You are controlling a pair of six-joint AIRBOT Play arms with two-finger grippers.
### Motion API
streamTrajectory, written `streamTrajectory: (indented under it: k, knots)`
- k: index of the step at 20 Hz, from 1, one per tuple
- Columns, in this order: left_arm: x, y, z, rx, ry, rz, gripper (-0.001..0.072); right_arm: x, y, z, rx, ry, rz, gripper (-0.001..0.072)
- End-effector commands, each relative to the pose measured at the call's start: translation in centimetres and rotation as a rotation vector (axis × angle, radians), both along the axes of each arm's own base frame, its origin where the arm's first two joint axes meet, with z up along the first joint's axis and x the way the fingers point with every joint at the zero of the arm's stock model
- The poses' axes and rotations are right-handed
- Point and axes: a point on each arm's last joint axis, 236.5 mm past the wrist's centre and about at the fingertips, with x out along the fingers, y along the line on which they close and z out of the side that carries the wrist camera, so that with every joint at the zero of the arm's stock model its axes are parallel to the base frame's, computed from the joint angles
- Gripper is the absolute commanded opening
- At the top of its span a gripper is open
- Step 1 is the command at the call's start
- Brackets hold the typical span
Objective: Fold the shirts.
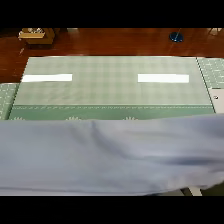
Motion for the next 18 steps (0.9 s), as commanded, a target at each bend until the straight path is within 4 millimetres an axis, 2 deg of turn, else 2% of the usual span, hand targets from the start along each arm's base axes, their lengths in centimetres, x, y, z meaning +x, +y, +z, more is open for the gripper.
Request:
streamTrajectory:
  k: [1, 3, 5, 7, 8, 10, 13, 15, 18]
  knots:
    - [3.5, 1.1, -3.9, -0.071, 0.181, -0.020, 0.0023, 3.2, -2.9, -5.8, 0.052, 0.245, -0.016, 0.0027]
    - [6.8, 2.4, -8.8, -0.146, 0.361, -0.023, 0.0023, 7.0, -3.6, -12.5, 0.060, 0.486, 0.022, 0.0028]
    - [9.4, 3.5, -14.8, -0.235, 0.558, -0.023, 0.0023, 10.6, -4.0, -20.8, 0.075, 0.756, 0.063, 0.0028]
    - [12.6, 4.6, -19.6, -0.310, 0.664, -0.019, 0.0022, 15.0, -4.8, -26.3, 0.100, 0.848, 0.060, 0.0028]
    - [14.3, 4.9, -21.3, -0.337, 0.687, -0.026, 0.0022, 17.6, -5.2, -27.7, 0.111, 0.834, 0.056, 0.0028]
    - [18.1, 5.8, -24.6, -0.394, 0.723, -0.020, 0.0022, 23.1, -5.2, -28.7, 0.141, 0.763, 0.073, 0.0028]
    - [24.7, 6.9, -27.3, -0.420, 0.697, -0.022, 0.0023, 29.7, -4.7, -29.6, 0.195, 0.645, 0.110, 0.0027]
    - [29.5, 7.3, -28.2, -0.432, 0.629, -0.012, 0.0023, 32.6, -4.8, -31.1, 0.233, 0.621, 0.110, 0.0028]
    - [34.5, 6.7, -29.9, -0.427, 0.567, -0.017, 0.0024, 36.1, -5.3, -34.1, 0.269, 0.617, 0.092, 0.0028]
